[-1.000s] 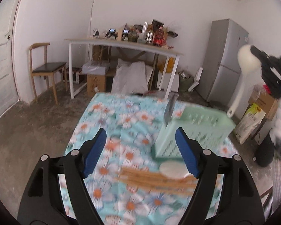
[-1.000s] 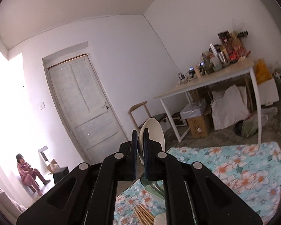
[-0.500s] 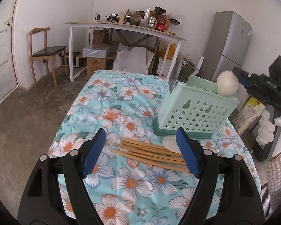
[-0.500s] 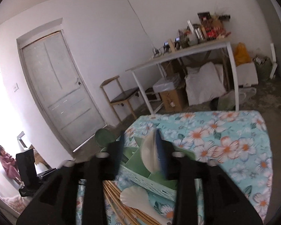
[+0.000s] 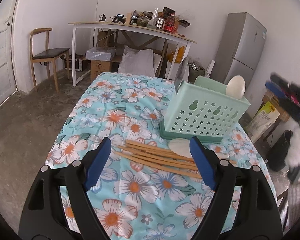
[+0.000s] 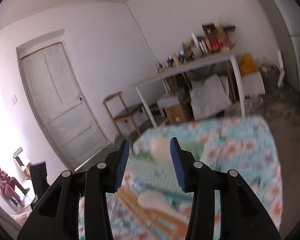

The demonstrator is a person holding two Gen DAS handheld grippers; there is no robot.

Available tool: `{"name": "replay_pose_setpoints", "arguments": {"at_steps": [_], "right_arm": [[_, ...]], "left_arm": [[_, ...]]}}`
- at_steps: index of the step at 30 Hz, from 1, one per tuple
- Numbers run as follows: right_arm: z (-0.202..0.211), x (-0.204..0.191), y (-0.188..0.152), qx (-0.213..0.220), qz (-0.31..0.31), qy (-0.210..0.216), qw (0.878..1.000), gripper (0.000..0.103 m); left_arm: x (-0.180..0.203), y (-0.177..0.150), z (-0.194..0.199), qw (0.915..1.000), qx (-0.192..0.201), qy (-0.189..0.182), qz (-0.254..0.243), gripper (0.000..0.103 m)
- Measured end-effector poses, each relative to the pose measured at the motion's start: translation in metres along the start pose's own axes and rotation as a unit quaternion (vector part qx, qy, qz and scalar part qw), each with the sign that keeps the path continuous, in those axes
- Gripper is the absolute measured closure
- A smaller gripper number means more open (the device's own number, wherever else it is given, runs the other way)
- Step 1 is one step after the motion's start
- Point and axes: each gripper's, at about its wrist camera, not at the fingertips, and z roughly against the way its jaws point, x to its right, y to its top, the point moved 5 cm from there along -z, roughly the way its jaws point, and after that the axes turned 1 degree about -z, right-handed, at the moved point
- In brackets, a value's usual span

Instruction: Organize utensils

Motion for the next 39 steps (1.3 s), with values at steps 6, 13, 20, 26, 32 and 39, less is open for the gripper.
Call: {"name": "replay_pose_setpoints", "arguments": {"at_steps": [6, 13, 20, 26, 32, 39], "right_arm": [[-0.041, 0.025, -0.085, -0.131, -0.069, -0.059, 0.987, 0.061], [-0.086, 0.044, -0.101, -0.169, -0.097, -0.093, 0.976, 0.067], [-0.135, 0.057, -0.118, -0.214, -0.121, -0.095, 0.965, 0.078], [-0.131, 0.032, -0.123, -0.245, -0.104, -0.044, 0.963, 0.078], [-0.116, 0.002, -0.128, -0.261, -0.086, 0.019, 0.961, 0.078], [-0.109, -0.037, -0.158, -0.306, -0.016, 0.043, 0.951, 0.078]], "left_arm": [[0.003, -0.017, -0.013, 0.9996, -0.027, -0.003, 0.011, 0.025], [0.007, -0.034, -0.03, 0.9985, -0.053, 0.008, 0.012, 0.025], [0.004, -0.05, -0.042, 0.9971, -0.074, 0.006, 0.016, 0.025], [-0.008, -0.053, -0.046, 0.9965, -0.078, 0.009, 0.03, 0.025], [-0.016, -0.056, -0.051, 0.9958, -0.082, 0.014, 0.039, 0.025], [-0.024, -0.055, -0.047, 0.9956, -0.076, 0.023, 0.049, 0.025]]}}
